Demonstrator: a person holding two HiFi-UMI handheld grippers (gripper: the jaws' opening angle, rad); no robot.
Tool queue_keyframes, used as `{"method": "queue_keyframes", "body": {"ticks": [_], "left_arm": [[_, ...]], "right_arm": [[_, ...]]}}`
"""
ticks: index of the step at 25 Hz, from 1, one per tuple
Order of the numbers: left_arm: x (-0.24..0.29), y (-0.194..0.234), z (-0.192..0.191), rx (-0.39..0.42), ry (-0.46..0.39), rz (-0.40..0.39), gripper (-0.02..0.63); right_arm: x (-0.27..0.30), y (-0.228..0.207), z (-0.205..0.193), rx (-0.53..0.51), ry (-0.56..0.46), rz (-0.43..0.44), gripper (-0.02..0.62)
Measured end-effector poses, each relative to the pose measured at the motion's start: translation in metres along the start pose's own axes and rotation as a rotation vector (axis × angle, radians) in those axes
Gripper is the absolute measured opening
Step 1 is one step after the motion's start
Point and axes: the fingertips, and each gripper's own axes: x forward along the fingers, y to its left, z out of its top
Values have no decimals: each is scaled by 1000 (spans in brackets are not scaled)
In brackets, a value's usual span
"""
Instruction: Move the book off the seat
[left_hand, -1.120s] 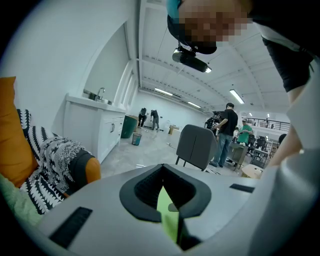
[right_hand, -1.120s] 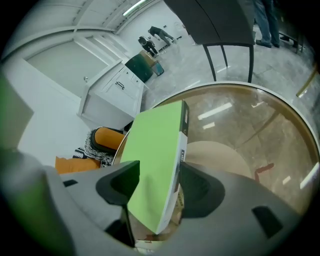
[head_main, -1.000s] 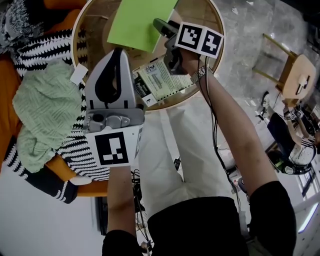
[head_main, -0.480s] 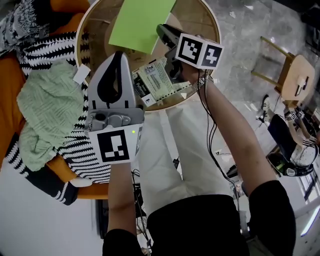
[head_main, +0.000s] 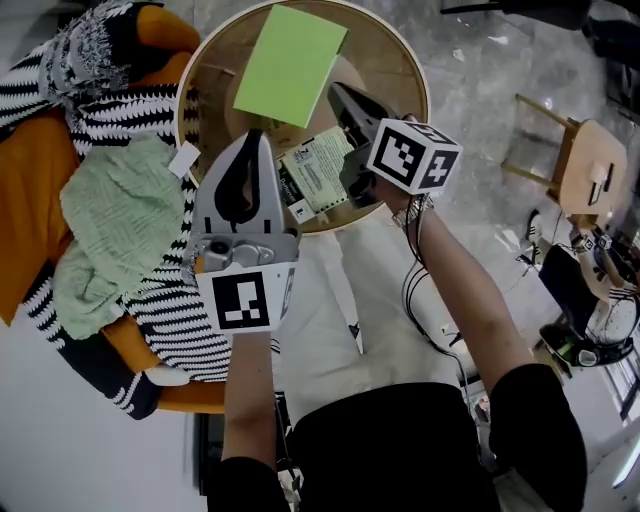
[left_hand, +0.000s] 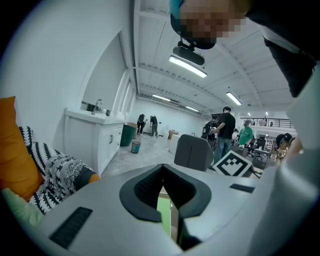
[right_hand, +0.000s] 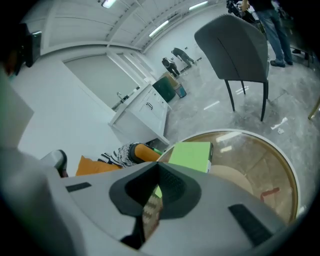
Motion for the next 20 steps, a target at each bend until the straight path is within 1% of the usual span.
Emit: {"method": "queue_keyframes", "body": {"ticks": [3,9,14,16,20], "left_arm": [[-6,-10,16,3,-18,-7,9],[-23,-31,49,14,-20,-29,9],[-41,-58,93,18,-42,-75,9],[-50,-66,111,26,-64,-91,9],[-74,-80,152,21,-103,-91,9]], "right_arm": [[-31,29,21,-41,-72,32,14],[-94,88,55,-65,-175,102,14],[-151,138,88,-182,-251,130,14],[-170,158,102,-216,-288,141,14],[-214,199,122,-275,-355,160,14]]}}
